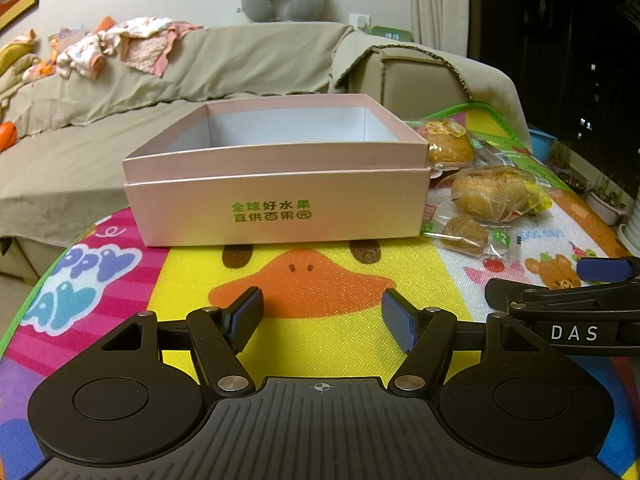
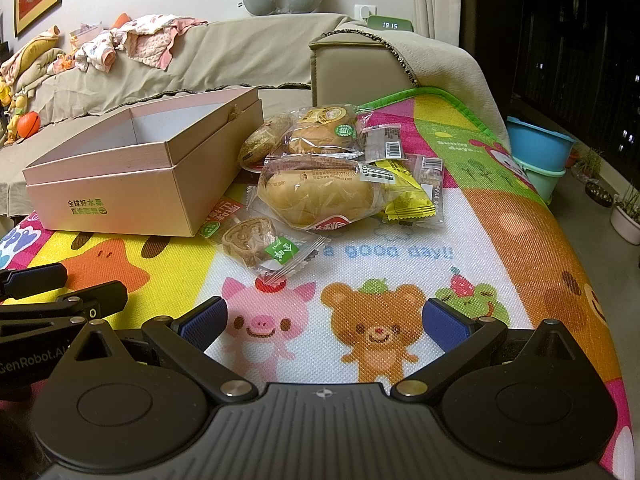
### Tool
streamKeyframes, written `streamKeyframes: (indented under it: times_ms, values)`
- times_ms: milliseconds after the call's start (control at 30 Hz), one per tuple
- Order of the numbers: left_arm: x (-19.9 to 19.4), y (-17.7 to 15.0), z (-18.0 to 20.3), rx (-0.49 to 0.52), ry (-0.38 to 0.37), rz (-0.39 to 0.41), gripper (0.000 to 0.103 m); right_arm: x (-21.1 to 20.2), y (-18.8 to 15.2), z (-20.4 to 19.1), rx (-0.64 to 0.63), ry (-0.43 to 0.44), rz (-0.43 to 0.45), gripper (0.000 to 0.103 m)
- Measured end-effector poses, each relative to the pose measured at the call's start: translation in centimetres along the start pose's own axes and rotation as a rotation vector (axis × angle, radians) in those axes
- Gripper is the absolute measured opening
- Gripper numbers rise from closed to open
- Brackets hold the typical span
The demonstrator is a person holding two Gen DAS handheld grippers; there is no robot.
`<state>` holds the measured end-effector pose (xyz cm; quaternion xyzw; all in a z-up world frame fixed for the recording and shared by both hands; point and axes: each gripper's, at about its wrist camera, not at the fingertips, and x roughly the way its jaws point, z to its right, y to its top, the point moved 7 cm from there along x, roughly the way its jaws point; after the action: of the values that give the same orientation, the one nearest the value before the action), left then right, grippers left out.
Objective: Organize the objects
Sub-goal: 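Clamp the pink box side wall with the left gripper while the right gripper reaches the cookie packet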
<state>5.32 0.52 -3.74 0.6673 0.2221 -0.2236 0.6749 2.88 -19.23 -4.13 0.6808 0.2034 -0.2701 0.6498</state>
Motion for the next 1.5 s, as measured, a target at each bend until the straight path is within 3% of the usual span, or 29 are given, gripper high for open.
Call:
streamKeyframes:
  times_ms: [1500]
  values:
    - [0.02, 0.05, 0.36, 0.019, 0.015, -0.002, 0.072, 0.04, -0.09, 0.04, 0.003, -0.002, -0.001, 0.103]
